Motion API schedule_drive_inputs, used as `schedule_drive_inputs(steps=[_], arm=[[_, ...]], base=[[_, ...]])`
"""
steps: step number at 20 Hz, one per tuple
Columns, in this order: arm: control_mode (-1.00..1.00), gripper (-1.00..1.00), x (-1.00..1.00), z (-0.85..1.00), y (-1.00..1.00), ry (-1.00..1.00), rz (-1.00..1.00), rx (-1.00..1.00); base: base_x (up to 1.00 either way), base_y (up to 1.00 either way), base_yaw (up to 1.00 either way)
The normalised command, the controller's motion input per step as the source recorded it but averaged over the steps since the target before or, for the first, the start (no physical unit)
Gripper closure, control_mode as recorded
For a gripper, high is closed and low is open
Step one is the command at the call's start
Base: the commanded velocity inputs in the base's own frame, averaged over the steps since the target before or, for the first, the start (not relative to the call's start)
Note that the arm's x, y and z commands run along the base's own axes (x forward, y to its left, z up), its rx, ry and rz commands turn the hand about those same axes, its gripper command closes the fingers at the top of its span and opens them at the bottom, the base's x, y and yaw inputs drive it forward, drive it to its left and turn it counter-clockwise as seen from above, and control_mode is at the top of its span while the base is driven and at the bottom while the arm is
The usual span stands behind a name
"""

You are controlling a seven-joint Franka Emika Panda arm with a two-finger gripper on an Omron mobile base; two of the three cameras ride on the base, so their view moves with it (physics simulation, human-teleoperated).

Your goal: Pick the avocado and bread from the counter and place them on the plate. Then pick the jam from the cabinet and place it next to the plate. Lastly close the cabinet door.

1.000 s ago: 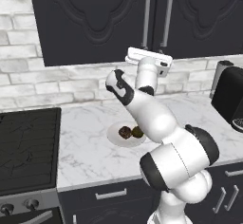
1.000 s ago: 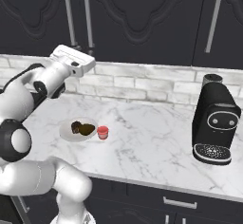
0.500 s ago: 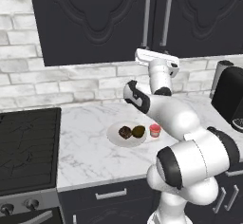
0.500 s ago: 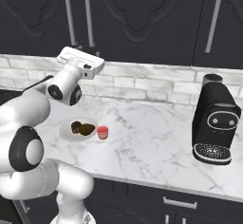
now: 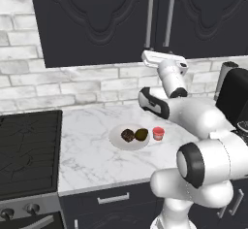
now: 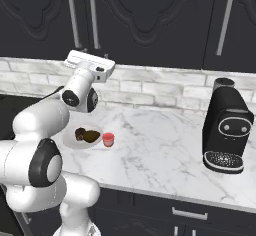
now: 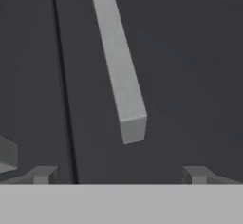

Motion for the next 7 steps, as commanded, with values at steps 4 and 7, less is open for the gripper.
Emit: schedule_drive_inputs(steps=[4,7], arm=[[-1.0,-1.0,1.0,-0.61,-0.34,0.0,0.02,-0.01],[-1.0,-1.0,0.99,-0.55,-0.26,0.0,0.01,-0.03]], base=[[0.0,0.0,0.0],[0.0,0.0,0.0]])
